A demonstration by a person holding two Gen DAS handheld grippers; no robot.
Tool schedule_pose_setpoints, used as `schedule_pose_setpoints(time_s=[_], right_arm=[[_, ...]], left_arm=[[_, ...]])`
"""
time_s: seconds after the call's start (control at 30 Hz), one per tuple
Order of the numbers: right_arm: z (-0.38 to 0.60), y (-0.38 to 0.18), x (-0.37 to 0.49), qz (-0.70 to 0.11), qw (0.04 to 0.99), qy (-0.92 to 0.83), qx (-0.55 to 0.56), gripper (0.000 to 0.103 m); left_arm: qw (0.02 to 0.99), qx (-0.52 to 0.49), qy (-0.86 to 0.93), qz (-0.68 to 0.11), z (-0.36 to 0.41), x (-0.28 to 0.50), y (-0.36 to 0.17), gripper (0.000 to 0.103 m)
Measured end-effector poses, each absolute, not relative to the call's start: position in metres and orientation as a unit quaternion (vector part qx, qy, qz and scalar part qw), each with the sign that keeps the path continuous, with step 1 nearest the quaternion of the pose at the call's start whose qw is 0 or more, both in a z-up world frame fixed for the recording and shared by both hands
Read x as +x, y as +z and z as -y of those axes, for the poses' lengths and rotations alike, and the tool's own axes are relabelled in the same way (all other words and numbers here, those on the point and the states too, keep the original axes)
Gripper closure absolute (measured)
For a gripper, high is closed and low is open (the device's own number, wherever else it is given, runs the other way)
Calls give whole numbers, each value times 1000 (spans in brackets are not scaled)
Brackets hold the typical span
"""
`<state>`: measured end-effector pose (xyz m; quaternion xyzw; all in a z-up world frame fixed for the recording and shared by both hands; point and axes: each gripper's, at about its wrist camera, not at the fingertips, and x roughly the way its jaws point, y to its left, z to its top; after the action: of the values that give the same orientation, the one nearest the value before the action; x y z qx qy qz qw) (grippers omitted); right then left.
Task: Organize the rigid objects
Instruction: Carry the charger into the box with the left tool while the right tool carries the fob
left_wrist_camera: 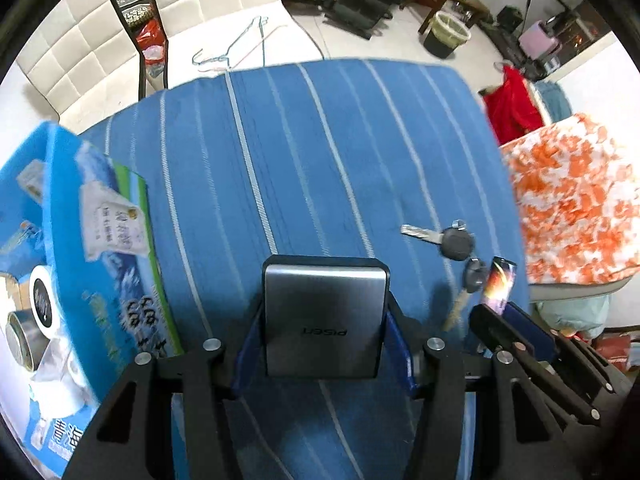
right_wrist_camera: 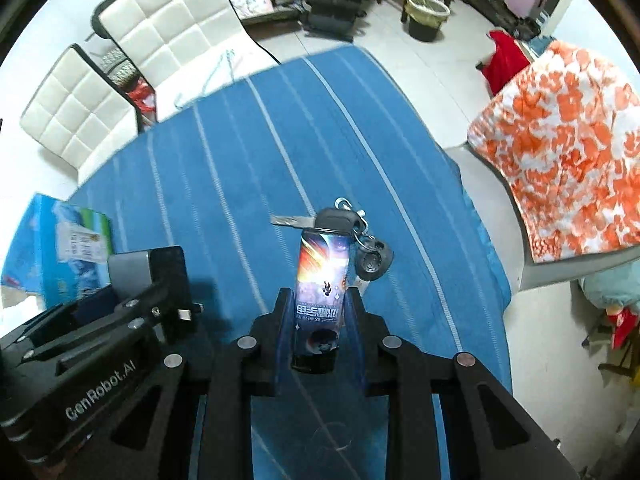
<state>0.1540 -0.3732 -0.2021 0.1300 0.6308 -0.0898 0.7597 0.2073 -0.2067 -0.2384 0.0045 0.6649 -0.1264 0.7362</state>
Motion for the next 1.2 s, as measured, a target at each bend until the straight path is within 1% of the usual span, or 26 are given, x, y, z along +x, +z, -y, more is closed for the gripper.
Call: schedule_pose_setpoints(time_s=[0.2, 0.37, 0.5, 0.63, 0.87, 1.03, 1.2], right_arm=[[357, -155, 142, -607, 782, -66, 123, 76], [329, -116, 130, -587, 799, -31, 126, 76], [289, -93, 122, -577, 807, 8, 125, 76], [231, -82, 114, -577, 807, 50, 111, 76], [126, -97, 103, -603, 782, 126, 93, 76], [71, -129, 99, -625, 759, 163, 83, 76], [35, -166, 110, -648, 737, 176, 77, 76]], left_arm=[[759, -14, -146, -635, 189, 192, -196, 52], [778, -42, -147, -609, 155, 180, -158, 52], [800, -74, -132, -581, 102, 162, -117, 52], [811, -86, -102, -569, 55, 142, -100, 52], [811, -113, -30, -573, -42, 108, -105, 52], [789, -130, 8, -600, -103, 93, -133, 52], [763, -128, 17, -633, -131, 93, -171, 52]])
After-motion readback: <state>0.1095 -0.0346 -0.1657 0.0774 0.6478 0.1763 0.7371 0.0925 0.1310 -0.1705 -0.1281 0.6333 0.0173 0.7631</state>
